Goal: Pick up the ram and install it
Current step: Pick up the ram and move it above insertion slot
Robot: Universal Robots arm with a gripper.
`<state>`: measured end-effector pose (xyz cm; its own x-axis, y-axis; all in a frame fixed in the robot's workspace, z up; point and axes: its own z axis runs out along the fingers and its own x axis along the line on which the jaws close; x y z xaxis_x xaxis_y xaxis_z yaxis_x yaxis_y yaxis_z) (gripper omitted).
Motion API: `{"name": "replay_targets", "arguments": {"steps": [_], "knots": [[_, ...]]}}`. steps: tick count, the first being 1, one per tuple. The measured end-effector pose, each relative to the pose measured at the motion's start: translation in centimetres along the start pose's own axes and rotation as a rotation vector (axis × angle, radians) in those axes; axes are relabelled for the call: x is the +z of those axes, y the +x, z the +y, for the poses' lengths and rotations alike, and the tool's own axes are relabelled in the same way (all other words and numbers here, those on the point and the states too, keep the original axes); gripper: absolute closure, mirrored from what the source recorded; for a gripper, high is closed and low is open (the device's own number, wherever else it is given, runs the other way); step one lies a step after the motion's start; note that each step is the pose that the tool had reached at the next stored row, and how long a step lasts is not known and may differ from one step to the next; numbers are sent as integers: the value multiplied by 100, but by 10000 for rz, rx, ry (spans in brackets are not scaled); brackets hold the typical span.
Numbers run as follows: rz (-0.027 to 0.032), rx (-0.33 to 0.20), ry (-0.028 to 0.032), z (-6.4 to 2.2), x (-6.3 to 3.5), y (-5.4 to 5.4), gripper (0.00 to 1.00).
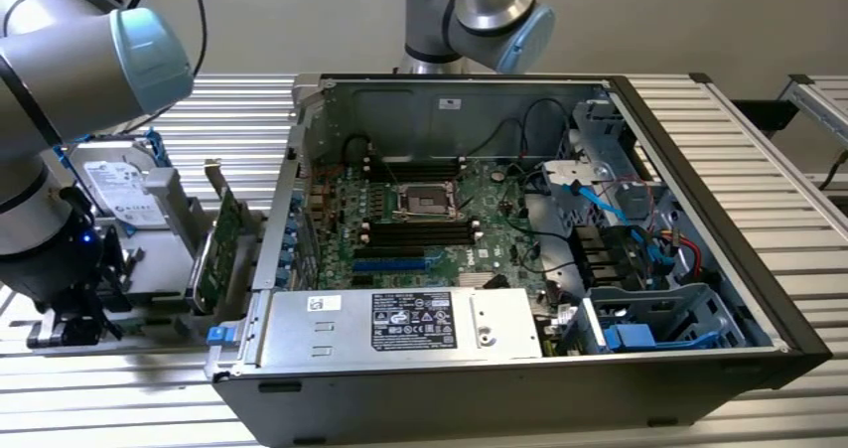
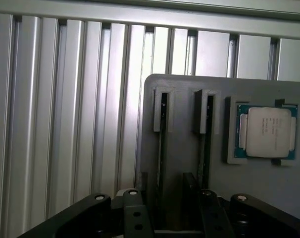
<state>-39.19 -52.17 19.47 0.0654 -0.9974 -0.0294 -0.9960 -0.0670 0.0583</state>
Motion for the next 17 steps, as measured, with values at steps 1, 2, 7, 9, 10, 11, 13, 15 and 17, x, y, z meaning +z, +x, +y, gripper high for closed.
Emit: {"name": "replay_targets", "arguments": {"steps": [1, 2, 7, 9, 10, 11, 13, 15, 17], "knots": [[0, 4, 0, 0, 5, 0, 58], [-1, 8, 1, -1, 10, 0, 58], [-1, 49, 1, -12, 25, 1, 58], [-4, 65, -2, -20, 29, 2, 58], [-4, 73, -5, -23, 30, 2, 58], [-3, 81, -10, -25, 29, 2, 58], [-4, 97, -14, -28, 30, 2, 58], [-5, 117, -18, -31, 31, 2, 58], [-4, 137, -22, -32, 32, 3, 60]]}}
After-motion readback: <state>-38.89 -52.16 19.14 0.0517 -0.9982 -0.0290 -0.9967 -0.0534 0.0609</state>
